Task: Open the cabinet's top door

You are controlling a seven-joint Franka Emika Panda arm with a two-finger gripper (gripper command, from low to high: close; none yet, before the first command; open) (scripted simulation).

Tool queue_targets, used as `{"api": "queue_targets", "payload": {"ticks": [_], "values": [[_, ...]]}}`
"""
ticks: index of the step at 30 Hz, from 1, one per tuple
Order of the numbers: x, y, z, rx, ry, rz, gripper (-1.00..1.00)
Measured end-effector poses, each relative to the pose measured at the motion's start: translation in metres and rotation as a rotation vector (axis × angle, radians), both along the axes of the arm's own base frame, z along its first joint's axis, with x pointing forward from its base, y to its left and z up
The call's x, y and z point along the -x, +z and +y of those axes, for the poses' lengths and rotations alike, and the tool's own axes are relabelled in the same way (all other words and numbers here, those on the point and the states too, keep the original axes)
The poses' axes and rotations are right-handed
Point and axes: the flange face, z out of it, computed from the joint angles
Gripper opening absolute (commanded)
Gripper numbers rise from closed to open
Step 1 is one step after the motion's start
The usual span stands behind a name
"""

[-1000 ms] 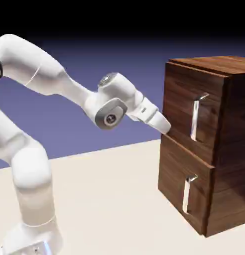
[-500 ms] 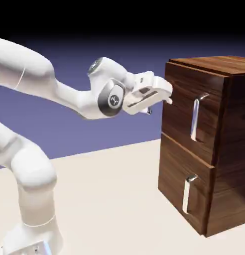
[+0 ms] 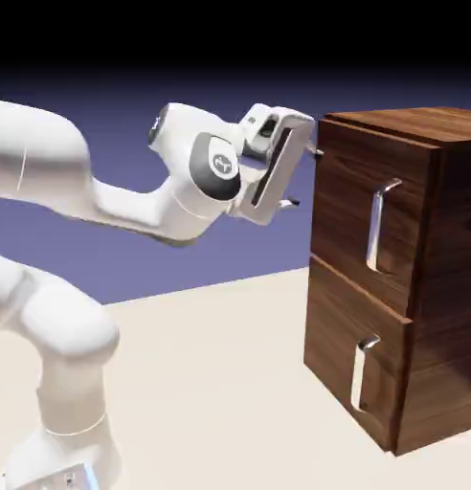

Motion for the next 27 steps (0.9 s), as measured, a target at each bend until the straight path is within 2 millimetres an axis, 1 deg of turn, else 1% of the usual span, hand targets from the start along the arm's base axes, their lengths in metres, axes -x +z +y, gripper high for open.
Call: {"api": "queue_targets", "payload": {"ticks": [7, 13, 20, 27], "values": [[0.007, -0.001, -0.022, 0.302, 0.101, -0.095, 0.0], [0.008, -0.011, -0.044, 0.56, 0.167, -0.169, 0.0], [0.003, -0.032, -0.07, 0.86, 0.224, -0.243, 0.0], [-0.008, -0.063, -0.095, 1.158, 0.267, -0.303, 0.0]]}}
